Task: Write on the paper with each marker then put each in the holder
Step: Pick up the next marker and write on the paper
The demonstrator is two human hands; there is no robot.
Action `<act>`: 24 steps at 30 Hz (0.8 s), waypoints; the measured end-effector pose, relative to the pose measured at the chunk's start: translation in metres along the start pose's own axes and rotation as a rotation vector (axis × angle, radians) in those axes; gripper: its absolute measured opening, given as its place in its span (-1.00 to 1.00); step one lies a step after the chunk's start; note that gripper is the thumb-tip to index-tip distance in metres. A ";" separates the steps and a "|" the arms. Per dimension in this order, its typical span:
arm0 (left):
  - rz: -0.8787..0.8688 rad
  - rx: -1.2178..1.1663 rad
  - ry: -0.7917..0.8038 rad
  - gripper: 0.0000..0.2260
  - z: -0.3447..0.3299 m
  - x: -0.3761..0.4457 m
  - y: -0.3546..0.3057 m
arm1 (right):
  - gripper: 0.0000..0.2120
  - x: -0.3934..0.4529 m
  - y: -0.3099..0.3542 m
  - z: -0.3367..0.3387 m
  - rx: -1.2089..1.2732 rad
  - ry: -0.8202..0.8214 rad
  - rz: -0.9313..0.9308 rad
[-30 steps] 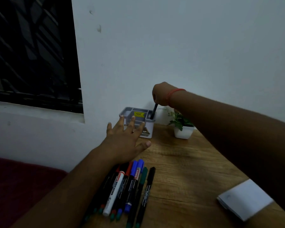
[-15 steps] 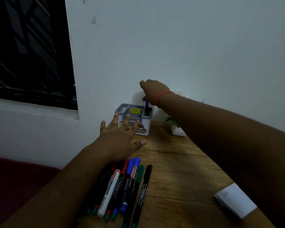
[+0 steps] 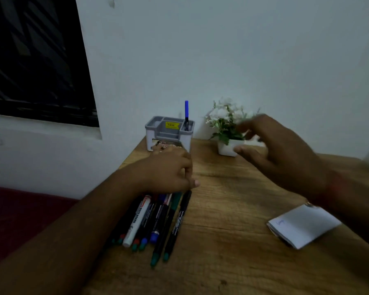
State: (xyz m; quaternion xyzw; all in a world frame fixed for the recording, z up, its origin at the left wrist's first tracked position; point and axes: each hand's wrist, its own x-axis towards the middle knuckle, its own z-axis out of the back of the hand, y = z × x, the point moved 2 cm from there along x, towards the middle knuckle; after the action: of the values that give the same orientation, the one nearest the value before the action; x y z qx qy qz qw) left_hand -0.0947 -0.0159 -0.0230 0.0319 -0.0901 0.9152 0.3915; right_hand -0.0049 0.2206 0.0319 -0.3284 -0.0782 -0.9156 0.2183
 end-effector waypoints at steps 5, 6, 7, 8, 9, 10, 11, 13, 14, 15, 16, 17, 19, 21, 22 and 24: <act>-0.040 0.158 0.045 -0.62 -0.006 0.001 -0.012 | -0.56 -0.071 -0.044 0.017 -0.038 0.027 -0.165; -0.029 0.188 0.076 -0.62 -0.008 0.001 -0.013 | -0.56 -0.079 -0.051 0.019 -0.040 0.018 -0.188; -0.018 0.216 0.101 -0.63 -0.010 0.002 -0.014 | -0.56 -0.085 -0.057 0.020 -0.039 0.004 -0.208; -0.006 0.228 0.119 -0.66 -0.011 0.003 -0.016 | -0.56 -0.090 -0.062 0.021 -0.036 -0.006 -0.224; 0.011 0.222 0.132 -0.68 -0.012 0.005 -0.020 | -0.54 -0.093 -0.065 0.021 -0.027 -0.012 -0.237; 0.032 0.199 0.136 -0.71 -0.012 0.007 -0.023 | -0.53 -0.093 -0.066 0.020 -0.016 -0.012 -0.243; 0.056 0.169 0.139 -0.74 -0.012 0.009 -0.029 | -0.52 -0.093 -0.066 0.019 0.000 -0.007 -0.242; 0.116 0.059 0.140 -0.76 -0.011 0.013 -0.040 | -0.51 -0.094 -0.063 0.016 0.024 0.016 -0.212; 0.153 -0.018 0.134 -0.77 -0.010 0.015 -0.044 | -0.52 -0.095 -0.061 0.015 0.036 0.030 -0.196; 0.183 -0.100 0.116 -0.79 -0.007 0.017 -0.049 | -0.53 -0.096 -0.058 0.013 0.048 0.047 -0.183; 0.196 -0.173 0.077 -0.80 -0.003 0.019 -0.054 | -0.56 -0.097 -0.057 0.013 0.059 0.065 -0.172; 0.197 -0.247 0.021 -0.79 0.002 0.021 -0.060 | -0.58 -0.098 -0.056 0.012 0.065 0.083 -0.160; 0.191 -0.477 -0.074 -0.77 0.013 0.027 -0.075 | -0.61 -0.100 -0.053 0.010 0.080 0.117 -0.127; 0.201 -0.823 -0.151 -0.82 0.019 0.037 -0.091 | -0.56 -0.101 -0.050 0.008 0.111 0.153 -0.094; 0.229 -0.987 -0.194 -0.86 0.019 0.042 -0.098 | -0.50 -0.101 -0.049 0.006 0.138 0.168 -0.092; 0.279 -1.236 -0.256 -0.93 0.014 0.052 -0.114 | -0.36 -0.102 -0.046 0.004 0.221 0.154 -0.119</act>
State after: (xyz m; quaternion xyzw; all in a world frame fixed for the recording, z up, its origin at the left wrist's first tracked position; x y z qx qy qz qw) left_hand -0.0483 0.0959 0.0135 -0.1025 -0.6497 0.7259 0.2013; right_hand 0.0468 0.2982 -0.0294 -0.2260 -0.1810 -0.9351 0.2041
